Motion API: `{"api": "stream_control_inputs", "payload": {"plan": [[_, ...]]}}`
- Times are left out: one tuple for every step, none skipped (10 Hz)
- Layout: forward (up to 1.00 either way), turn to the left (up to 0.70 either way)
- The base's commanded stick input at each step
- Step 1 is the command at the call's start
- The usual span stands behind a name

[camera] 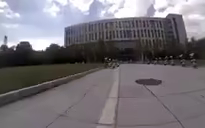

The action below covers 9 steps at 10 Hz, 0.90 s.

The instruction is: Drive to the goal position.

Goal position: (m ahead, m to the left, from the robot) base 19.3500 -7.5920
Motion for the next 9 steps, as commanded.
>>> {"api": "stream_control_inputs", "payload": {"plan": [[0.7,-0.08],[0.7,-0.03],[0.7,0.0],[0.7,0.0],[0.7,-0.01],[0.7,-0.03],[0.7,-0.03],[0.7,-0.03],[0.7,-0.03]]}}
